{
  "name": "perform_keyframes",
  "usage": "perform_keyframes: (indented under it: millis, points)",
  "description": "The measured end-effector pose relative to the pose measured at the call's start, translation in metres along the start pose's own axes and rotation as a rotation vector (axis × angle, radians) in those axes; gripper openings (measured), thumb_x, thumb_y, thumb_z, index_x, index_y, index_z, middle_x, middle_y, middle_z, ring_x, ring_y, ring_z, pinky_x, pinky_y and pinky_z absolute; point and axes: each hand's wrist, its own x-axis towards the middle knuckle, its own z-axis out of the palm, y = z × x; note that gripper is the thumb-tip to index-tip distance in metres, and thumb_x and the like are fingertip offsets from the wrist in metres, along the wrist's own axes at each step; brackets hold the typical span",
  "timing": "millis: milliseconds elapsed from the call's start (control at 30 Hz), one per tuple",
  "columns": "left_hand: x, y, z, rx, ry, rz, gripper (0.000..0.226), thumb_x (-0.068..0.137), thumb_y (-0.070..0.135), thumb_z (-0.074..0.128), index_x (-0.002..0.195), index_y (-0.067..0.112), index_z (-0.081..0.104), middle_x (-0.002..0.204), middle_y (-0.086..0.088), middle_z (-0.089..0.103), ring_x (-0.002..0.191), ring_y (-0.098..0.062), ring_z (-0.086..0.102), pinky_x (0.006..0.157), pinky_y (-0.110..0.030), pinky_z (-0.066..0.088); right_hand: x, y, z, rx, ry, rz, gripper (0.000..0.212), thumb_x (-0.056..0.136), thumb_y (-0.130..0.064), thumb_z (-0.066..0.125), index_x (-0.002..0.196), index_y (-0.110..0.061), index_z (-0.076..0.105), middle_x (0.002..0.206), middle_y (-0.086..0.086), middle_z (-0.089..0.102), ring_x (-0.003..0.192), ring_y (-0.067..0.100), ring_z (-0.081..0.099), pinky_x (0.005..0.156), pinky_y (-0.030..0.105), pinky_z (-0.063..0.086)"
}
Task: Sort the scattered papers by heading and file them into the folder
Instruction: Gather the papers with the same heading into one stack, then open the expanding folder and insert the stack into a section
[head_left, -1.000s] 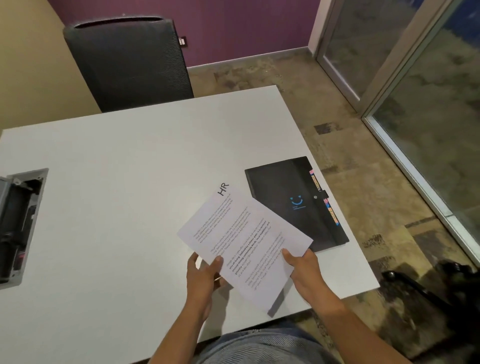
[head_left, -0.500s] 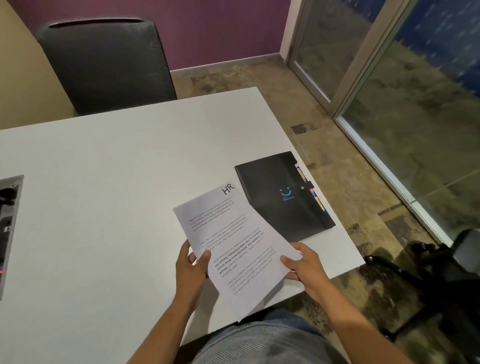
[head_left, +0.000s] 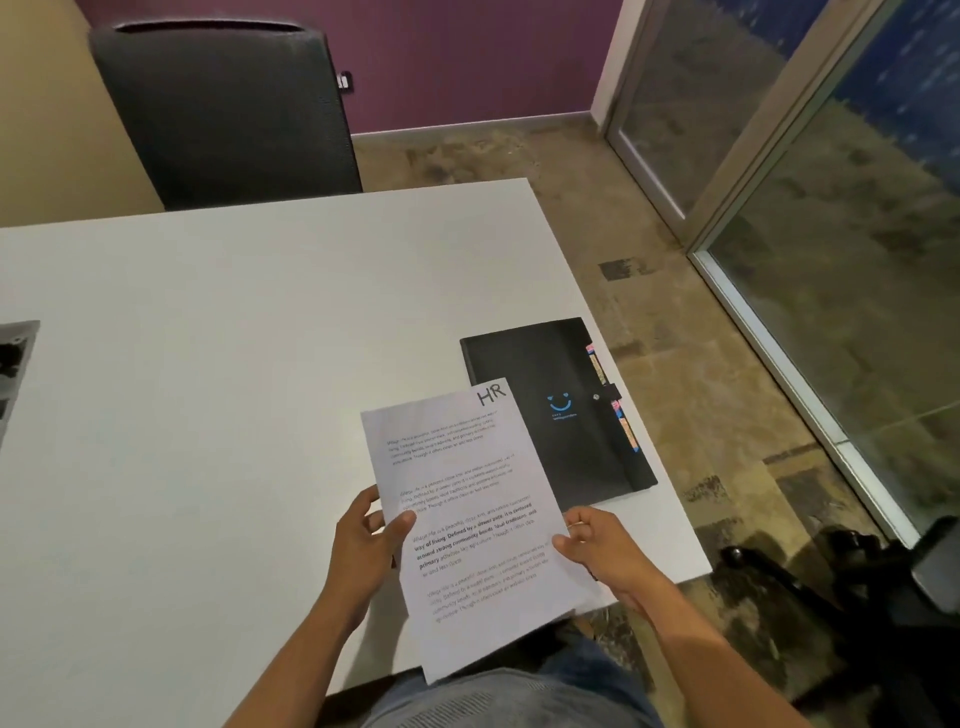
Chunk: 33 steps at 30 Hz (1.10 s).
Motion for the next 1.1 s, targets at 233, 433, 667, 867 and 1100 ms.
perform_keyframes:
  millis: [233,433,667,867,1100]
  points:
    - [0.014,0.008,0.083,0.009,0.237,-0.011,0.01,0.096,0.019,0.061,0.104,0.014,0.065,0.084,-0.013,0.074,0.075,-0.031,0.072,0.066,-0.04,0.059,0.032,0.031,-0.077,0.223,-0.023,-0.012,0.012,0.093,-0.009,0.065,0.104,-0.006,0.061,0.105,0.007,0.074,0.097,0.023,0.071,0.084,0.038,0.059]
    - [0.046,0.011,0.17,0.454,0.361,0.07,0.01,0.094,0.025,0.058,0.092,0.018,0.065,0.093,0.005,0.068,0.087,-0.02,0.065,0.077,-0.036,0.05,0.048,0.068,-0.17,0.335,0.056,-0.012,0.008,0.093,-0.003,0.063,0.101,-0.002,0.061,0.097,0.014,0.075,0.094,0.031,0.072,0.081,0.039,0.059]
    - [0.085,0.006,0.28,1.015,0.313,0.103,0.058,0.086,0.055,0.059,0.125,0.013,0.052,0.13,-0.013,0.049,0.118,-0.035,0.048,0.092,-0.049,0.044,0.055,0.11,-0.255,0.362,0.19,0.041,0.008,0.09,-0.001,0.066,0.095,-0.002,0.06,0.089,0.013,0.076,0.09,0.039,0.071,0.085,0.056,0.056]
    - [0.107,0.011,0.335,1.103,0.15,-0.131,0.099,0.079,0.078,0.047,0.151,0.019,0.013,0.162,-0.016,-0.004,0.144,-0.051,-0.005,0.104,-0.075,0.01,0.054,0.133,-0.286,0.412,0.247,0.024,0.028,0.084,-0.004,0.072,0.101,0.009,0.054,0.096,0.021,0.074,0.087,0.039,0.071,0.081,0.056,0.055]
    - [0.112,0.013,0.343,1.127,0.126,-0.194,0.11,0.076,0.075,0.057,0.153,0.021,0.0,0.16,-0.019,-0.017,0.142,-0.055,-0.011,0.105,-0.076,0.009,0.059,0.148,-0.309,0.437,0.299,0.001,0.009,0.09,0.003,0.065,0.096,0.001,0.059,0.09,0.018,0.075,0.079,0.035,0.071,0.071,0.041,0.056]
